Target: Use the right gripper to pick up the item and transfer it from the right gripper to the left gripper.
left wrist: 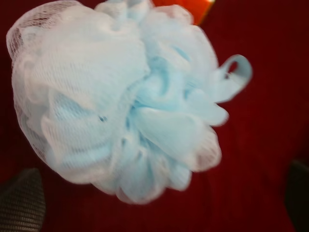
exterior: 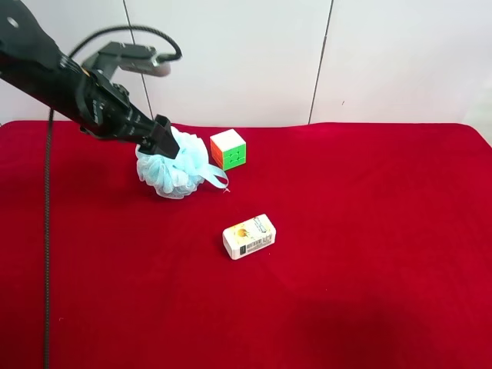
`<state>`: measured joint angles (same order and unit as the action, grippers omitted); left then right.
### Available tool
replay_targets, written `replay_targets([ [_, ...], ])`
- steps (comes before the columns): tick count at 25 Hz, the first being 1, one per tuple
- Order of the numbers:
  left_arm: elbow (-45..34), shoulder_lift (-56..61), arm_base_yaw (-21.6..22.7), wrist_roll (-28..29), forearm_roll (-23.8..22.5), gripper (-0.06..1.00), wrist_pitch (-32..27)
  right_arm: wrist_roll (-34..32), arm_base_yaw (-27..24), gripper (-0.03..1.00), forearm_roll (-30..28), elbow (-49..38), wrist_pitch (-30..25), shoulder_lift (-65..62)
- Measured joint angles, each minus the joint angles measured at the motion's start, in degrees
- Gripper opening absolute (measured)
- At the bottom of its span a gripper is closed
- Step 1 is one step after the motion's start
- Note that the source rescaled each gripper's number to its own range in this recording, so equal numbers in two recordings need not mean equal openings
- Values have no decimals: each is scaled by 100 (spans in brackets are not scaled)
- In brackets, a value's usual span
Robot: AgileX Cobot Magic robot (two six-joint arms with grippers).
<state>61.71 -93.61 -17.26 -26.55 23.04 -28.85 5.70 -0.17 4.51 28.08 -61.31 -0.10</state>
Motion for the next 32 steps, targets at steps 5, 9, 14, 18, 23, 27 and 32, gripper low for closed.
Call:
replay_targets([
  [5,0,677,0,0,0,100,-1145,-2,0,100,0,0,0,0],
  [9,0,1192,0,0,0,100,-2216,-2,0,100,0,0,0,0],
  [14,-91,1946,0,308,-5,100,-3187,-2,0,100,0,0,0,0],
  [18,-679,2828,0,412,-5,100,-3351,-2,0,100,0,0,0,0],
  [23,-1500,4080,0,421,-10,100,-3442,-2,0,100,0,0,0,0],
  [27,-1786,5075,0,435,-212,100,-3532,-2,0,100,0,0,0,0],
  [32,-2123,5983,0,529,-810,100,-3549,-2,0,100,0,0,0,0],
])
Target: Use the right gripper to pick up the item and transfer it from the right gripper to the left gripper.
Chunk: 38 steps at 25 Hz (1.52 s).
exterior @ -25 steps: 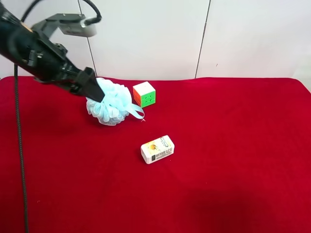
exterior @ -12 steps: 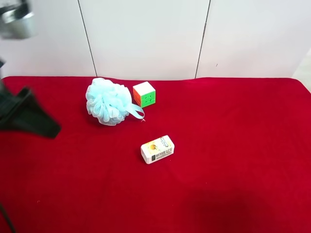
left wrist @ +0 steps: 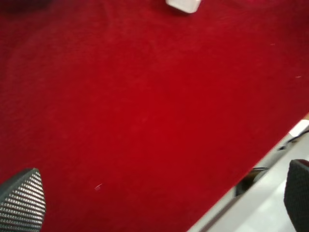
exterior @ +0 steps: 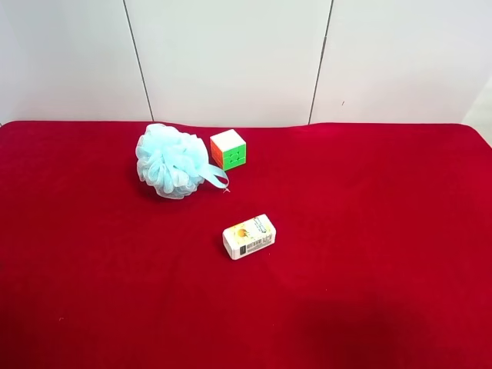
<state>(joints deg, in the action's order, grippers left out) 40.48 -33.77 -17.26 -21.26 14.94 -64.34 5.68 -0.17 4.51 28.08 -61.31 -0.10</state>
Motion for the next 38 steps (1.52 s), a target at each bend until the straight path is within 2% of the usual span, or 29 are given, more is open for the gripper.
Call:
replay_targets([
  [3,-371,557,114,255,-182,100,32,0,0,100,0,0,0,0],
  [8,-1030,1575,663,591,-205,100,249,0,0,100,0,0,0,0],
  [19,-1115,3386,1559,1273,-678,100,297,0,0,100,0,0,4,0],
  [38,-1126,3406,1609,1394,-745,100,297,0,0,100,0,0,4,0],
])
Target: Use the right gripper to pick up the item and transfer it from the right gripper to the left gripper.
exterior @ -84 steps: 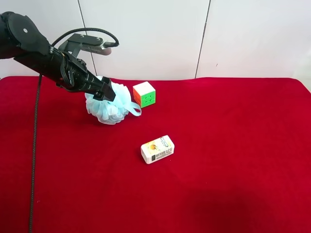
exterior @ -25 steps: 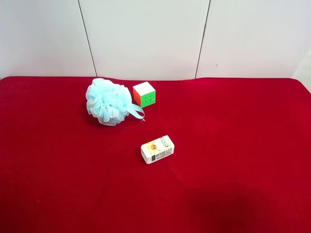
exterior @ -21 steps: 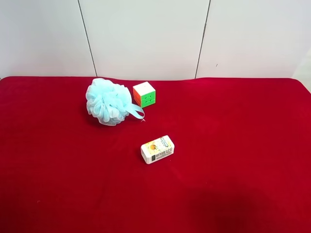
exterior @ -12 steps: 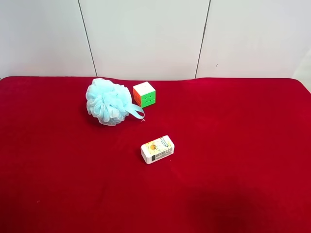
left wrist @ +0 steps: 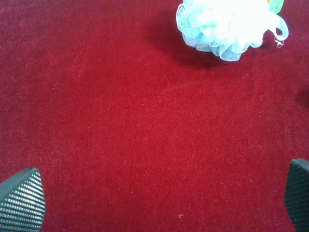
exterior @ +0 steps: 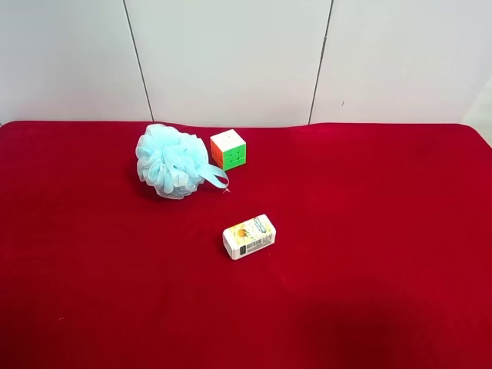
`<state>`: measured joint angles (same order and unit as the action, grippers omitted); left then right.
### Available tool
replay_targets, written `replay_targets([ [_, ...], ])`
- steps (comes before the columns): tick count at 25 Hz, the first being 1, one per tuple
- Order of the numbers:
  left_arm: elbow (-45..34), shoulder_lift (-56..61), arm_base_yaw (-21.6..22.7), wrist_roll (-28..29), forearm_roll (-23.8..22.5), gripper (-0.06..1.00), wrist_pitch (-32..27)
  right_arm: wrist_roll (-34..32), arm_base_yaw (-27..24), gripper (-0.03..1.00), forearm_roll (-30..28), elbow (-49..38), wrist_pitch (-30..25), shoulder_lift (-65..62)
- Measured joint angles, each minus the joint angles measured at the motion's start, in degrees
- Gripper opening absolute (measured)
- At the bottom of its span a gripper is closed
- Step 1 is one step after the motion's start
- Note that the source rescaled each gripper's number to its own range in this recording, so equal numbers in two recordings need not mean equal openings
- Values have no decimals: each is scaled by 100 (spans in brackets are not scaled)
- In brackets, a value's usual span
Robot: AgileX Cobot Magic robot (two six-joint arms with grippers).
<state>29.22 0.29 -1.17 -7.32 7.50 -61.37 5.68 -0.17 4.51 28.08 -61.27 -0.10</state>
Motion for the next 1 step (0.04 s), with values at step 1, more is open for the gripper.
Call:
replay_targets([
  [1,0,0,0,0,0,100,0,0,0,100,0,0,0,0],
])
